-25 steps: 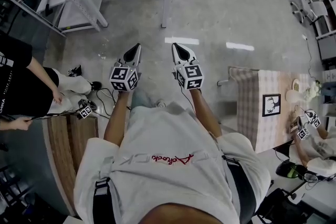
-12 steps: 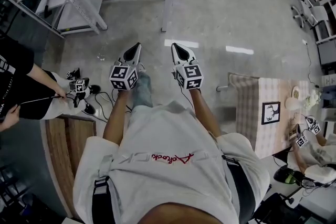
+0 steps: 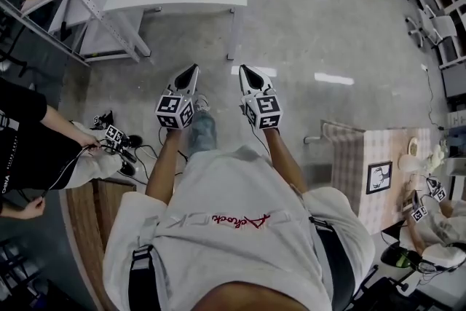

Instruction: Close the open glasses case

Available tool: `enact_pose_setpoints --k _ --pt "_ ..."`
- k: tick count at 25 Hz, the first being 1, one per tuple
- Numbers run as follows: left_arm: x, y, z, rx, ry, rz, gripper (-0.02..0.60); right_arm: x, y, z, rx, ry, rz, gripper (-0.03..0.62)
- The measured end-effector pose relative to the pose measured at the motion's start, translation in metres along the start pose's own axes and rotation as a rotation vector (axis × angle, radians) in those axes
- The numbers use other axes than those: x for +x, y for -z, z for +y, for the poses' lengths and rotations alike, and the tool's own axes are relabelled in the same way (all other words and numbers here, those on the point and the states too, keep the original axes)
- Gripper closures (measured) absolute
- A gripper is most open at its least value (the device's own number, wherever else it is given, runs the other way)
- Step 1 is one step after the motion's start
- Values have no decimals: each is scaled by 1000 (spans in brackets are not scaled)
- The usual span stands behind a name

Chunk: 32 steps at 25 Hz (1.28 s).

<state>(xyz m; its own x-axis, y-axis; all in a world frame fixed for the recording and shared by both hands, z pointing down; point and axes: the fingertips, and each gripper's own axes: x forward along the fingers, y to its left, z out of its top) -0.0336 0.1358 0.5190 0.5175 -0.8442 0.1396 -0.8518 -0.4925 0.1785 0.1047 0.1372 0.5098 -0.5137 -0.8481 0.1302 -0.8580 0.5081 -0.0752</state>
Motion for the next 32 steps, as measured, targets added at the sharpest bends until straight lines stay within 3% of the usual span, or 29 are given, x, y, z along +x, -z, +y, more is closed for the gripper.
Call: enact_pose_setpoints --k 25,32 --pt "198 -68 138 -24 135 23 555 215 -52 -83 -30 90 52 566" --pt "231 -71 170 -34 165 40 557 257 -58 -96 -47 124 47 566"
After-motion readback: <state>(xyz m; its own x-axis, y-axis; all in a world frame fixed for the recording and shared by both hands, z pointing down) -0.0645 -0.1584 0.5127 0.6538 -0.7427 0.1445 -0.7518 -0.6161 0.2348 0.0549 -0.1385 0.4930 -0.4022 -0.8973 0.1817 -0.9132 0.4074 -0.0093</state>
